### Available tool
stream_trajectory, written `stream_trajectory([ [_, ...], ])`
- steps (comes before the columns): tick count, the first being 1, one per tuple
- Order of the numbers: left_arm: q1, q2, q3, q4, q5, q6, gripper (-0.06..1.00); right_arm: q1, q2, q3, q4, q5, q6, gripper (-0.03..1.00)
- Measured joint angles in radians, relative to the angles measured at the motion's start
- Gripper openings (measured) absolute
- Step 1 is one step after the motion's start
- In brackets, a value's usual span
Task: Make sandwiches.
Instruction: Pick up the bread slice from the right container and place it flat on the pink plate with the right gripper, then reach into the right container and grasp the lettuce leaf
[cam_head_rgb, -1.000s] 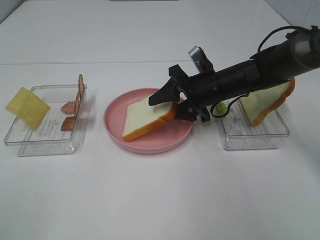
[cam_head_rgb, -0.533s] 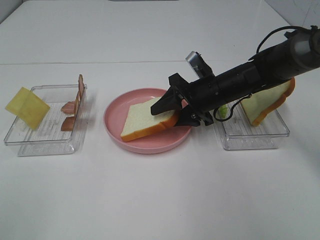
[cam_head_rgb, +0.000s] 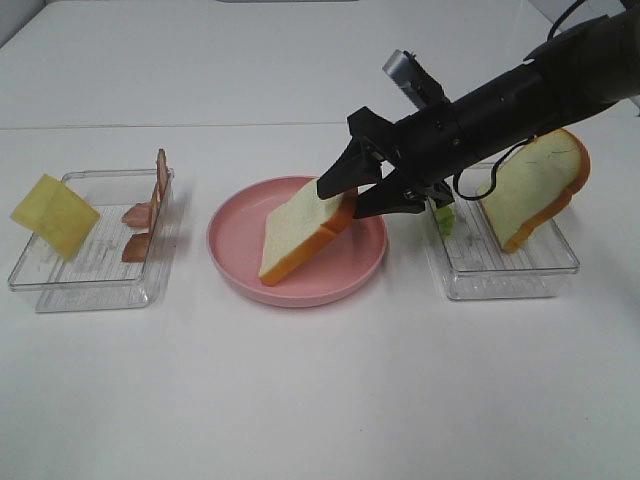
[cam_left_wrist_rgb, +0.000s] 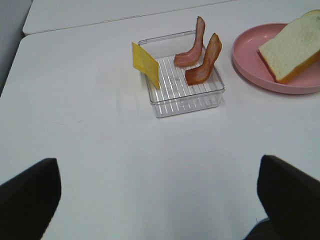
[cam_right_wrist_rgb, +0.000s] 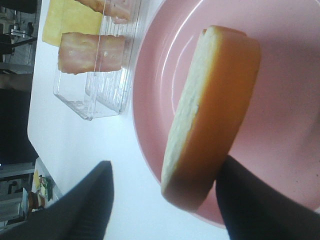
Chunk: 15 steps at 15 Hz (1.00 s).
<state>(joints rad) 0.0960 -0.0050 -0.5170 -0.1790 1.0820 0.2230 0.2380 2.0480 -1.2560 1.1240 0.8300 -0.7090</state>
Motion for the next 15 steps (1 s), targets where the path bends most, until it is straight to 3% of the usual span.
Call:
stream_trajectory([
  [8,0.000,0.000,0.000,0.000,0.000,0.000,0.99,0.000,-0.103,0.000,-0.100,0.000,0.062,0.60],
  [12,0.000,0.000,0.000,0.000,0.000,0.000,0.99,0.000,-0.230,0.000,-0.240,-0.020,0.161,0.60],
  [15,0.000,0.000,0.000,0.000,0.000,0.000,0.99,0.000,-0.299,-0.001,-0.430,-0.026,0.309,0.60],
])
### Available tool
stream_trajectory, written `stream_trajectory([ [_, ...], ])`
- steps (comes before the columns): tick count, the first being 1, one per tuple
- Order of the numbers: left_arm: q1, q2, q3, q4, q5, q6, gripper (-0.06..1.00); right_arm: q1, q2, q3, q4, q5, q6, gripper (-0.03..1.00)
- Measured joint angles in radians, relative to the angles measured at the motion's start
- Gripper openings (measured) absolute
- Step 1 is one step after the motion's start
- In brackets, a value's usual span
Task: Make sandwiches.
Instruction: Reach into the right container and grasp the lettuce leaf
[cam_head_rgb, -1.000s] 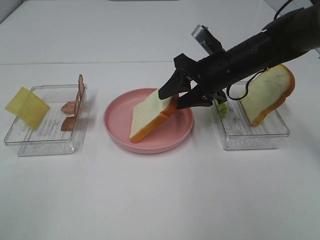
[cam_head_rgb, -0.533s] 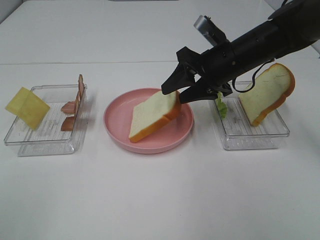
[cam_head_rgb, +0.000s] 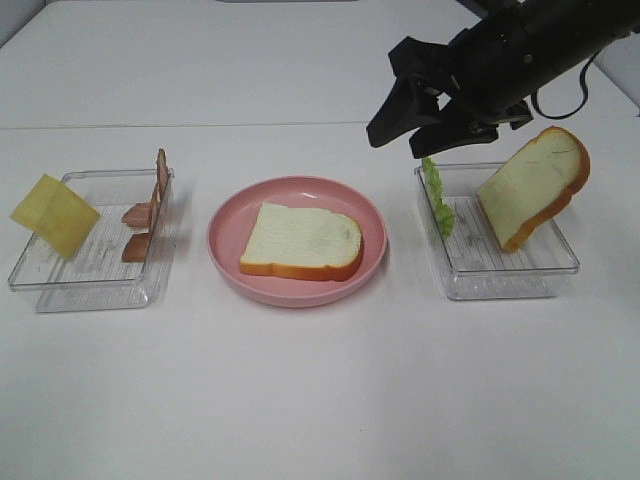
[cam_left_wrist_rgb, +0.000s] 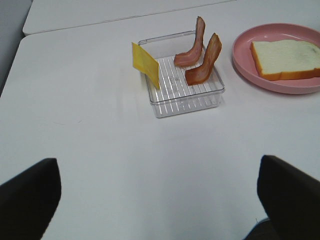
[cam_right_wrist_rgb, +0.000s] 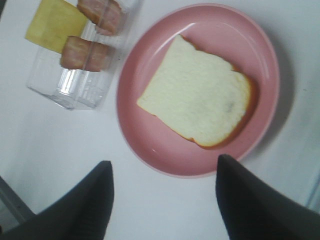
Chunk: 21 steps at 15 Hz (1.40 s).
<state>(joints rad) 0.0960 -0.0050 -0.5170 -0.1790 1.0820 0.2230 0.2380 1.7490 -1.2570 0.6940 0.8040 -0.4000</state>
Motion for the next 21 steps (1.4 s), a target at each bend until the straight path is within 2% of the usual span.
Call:
stream_trajectory([
  [3,0.000,0.000,0.000,0.000,0.000,0.000,0.99,0.000,-0.029,-0.003,-0.270,0.044,0.232,0.60],
  [5,0.000,0.000,0.000,0.000,0.000,0.000,0.99,0.000,-0.028,-0.032,-0.367,0.091,0.330,0.60],
  [7,0.000,0.000,0.000,0.000,0.000,0.000,0.99,0.000,-0.015,-0.152,-0.477,0.191,0.408,0.60],
  [9,0.000,0.000,0.000,0.000,0.000,0.000,0.99,0.000,0.027,-0.287,-0.540,0.285,0.434,0.60],
  [10,0.000,0.000,0.000,0.000,0.000,0.000,0.99,0.000,0.103,-0.407,-0.569,0.370,0.473,0.60],
  [12,0.000,0.000,0.000,0.000,0.000,0.000,0.99,0.002,0.187,-0.490,-0.568,0.405,0.485,0.60],
  [17,0.000,0.000,0.000,0.000,0.000,0.000,0.99,0.020,0.371,-0.609,-0.584,0.411,0.489,0.60],
  [21,0.000,0.000,0.000,0.000,0.000,0.000,0.99,0.022,0.455,-0.648,-0.592,0.396,0.495,0.60],
])
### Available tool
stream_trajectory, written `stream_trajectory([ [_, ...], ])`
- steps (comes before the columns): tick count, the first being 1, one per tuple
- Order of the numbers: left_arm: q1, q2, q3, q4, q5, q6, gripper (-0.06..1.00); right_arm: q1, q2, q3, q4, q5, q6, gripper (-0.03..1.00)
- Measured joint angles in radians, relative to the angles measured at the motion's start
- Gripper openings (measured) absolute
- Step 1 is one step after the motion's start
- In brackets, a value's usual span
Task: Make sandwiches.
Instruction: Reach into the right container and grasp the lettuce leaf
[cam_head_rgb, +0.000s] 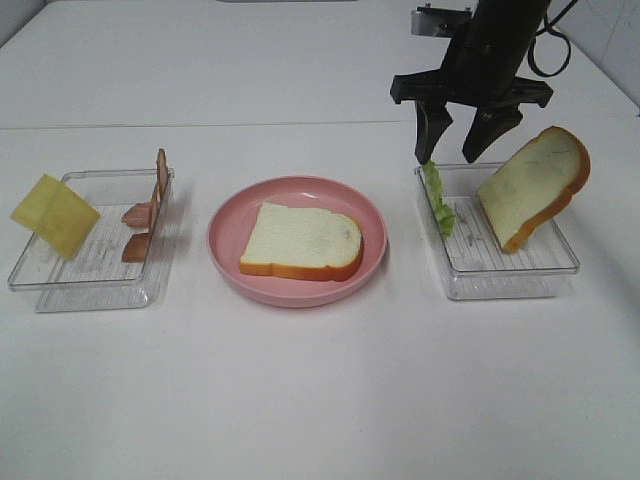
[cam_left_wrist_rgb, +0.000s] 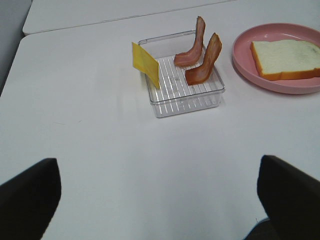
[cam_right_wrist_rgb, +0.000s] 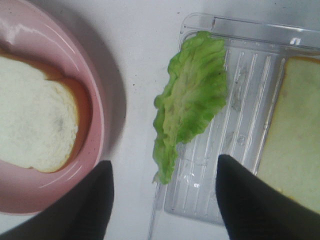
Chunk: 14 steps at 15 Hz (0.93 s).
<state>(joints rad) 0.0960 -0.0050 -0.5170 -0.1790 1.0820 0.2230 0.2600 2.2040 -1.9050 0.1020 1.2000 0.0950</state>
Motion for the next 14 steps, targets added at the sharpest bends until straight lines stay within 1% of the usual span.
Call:
stream_trajectory([
  [2,0.000,0.000,0.000,0.000,0.000,0.000,0.99,0.000,0.015,-0.001,0.001,-0.014,0.002,0.60],
  [7,0.000,0.000,0.000,0.000,0.000,0.000,0.99,0.000,0.081,-0.001,0.001,-0.086,0.005,0.60],
  [11,0.000,0.000,0.000,0.000,0.000,0.000,0.99,0.000,0.093,-0.002,0.001,-0.082,0.011,0.59],
  [14,0.000,0.000,0.000,0.000,0.000,0.000,0.99,0.000,0.100,-0.002,0.001,-0.072,0.036,0.47],
])
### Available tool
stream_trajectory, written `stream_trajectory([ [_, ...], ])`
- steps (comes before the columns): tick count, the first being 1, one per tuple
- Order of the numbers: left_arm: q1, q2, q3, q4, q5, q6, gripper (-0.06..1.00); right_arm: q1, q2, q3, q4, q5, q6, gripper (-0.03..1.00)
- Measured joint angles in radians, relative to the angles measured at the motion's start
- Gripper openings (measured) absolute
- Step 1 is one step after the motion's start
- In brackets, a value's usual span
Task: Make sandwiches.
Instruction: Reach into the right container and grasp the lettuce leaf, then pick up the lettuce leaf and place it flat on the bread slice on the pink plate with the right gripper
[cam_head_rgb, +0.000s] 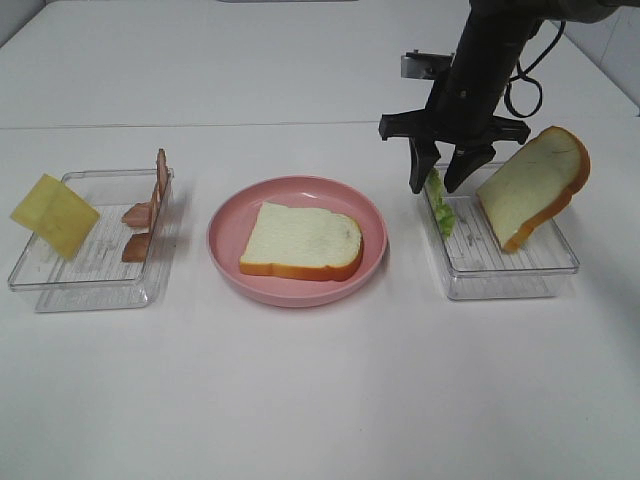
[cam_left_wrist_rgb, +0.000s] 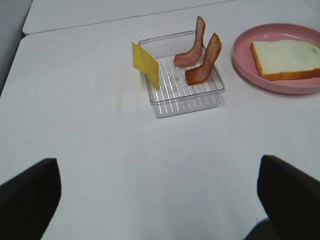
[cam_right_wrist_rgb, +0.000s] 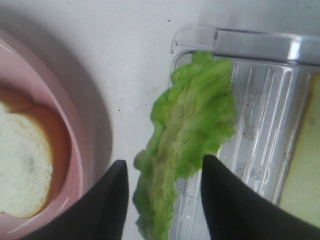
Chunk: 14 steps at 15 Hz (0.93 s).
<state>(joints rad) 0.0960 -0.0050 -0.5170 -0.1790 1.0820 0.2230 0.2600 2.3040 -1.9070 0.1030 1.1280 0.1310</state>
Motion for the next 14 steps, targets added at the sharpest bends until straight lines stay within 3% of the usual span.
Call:
stream_trajectory([
  [4,0.000,0.000,0.000,0.000,0.000,0.000,0.99,0.000,0.000,0.000,0.001,0.014,0.003,0.07],
  [5,0.000,0.000,0.000,0.000,0.000,0.000,0.99,0.000,0.000,0.000,-0.001,0.014,0.003,0.02],
  [8,0.000,0.000,0.000,0.000,0.000,0.000,0.99,0.000,0.003,-0.068,-0.018,0.058,0.003,0.02],
  [9,0.000,0.000,0.000,0.000,0.000,0.000,0.99,0.000,0.003,-0.161,-0.019,0.086,0.003,0.02],
  [12,0.000,0.000,0.000,0.000,0.000,0.000,0.99,0.000,-0.011,-0.291,-0.019,0.087,0.033,0.02],
  [14,0.000,0.000,0.000,0.000,0.000,0.000,0.99,0.000,-0.049,-0.301,-0.014,0.090,0.069,0.02],
])
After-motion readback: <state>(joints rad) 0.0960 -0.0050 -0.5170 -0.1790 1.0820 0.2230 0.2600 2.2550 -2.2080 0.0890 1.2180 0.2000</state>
